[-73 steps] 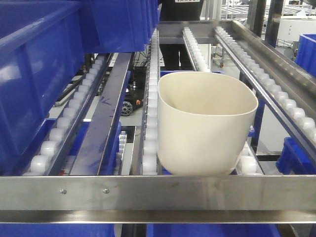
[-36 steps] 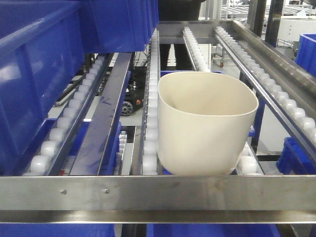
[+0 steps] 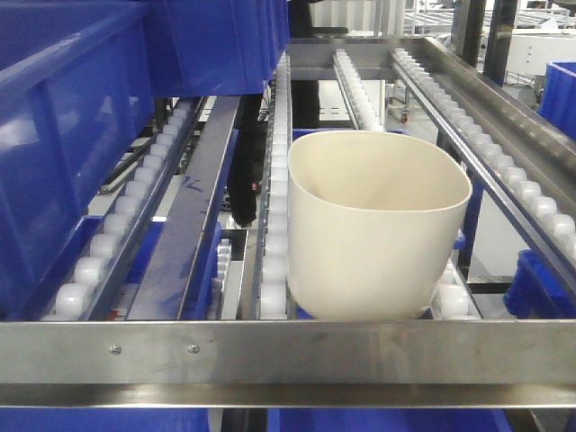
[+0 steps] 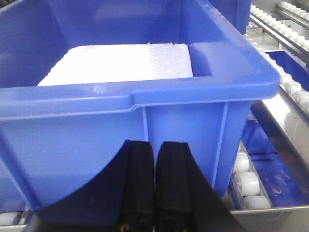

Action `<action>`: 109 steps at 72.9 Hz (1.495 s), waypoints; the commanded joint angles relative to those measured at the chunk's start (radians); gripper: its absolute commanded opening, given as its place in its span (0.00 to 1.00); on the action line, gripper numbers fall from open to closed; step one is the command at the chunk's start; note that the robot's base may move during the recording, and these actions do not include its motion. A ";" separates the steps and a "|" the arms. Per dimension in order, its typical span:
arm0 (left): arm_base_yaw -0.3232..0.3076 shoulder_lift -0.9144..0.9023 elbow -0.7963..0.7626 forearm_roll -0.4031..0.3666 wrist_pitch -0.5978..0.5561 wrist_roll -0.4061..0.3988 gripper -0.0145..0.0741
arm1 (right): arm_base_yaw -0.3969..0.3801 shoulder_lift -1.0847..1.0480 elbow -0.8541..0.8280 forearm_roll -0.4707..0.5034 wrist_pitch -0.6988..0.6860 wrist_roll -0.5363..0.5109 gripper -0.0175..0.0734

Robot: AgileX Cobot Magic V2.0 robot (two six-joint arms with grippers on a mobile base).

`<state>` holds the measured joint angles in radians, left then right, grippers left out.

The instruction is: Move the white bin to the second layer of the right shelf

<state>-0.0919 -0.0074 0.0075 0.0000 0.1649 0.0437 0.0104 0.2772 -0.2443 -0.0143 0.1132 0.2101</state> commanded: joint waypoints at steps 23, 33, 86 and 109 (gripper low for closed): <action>-0.006 -0.014 0.037 0.000 -0.087 -0.005 0.26 | -0.007 -0.262 0.255 -0.016 -0.204 -0.002 0.25; -0.006 -0.014 0.037 0.000 -0.087 -0.005 0.26 | -0.007 -0.308 0.258 -0.021 -0.203 -0.002 0.25; -0.006 -0.014 0.037 0.000 -0.087 -0.005 0.26 | -0.007 -0.307 0.258 -0.021 -0.204 -0.002 0.25; -0.006 -0.014 0.037 0.000 -0.087 -0.005 0.26 | -0.007 -0.307 0.258 -0.021 -0.204 -0.002 0.25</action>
<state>-0.0919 -0.0074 0.0075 0.0000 0.1649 0.0437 0.0104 -0.0100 0.0296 -0.0228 0.0000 0.2101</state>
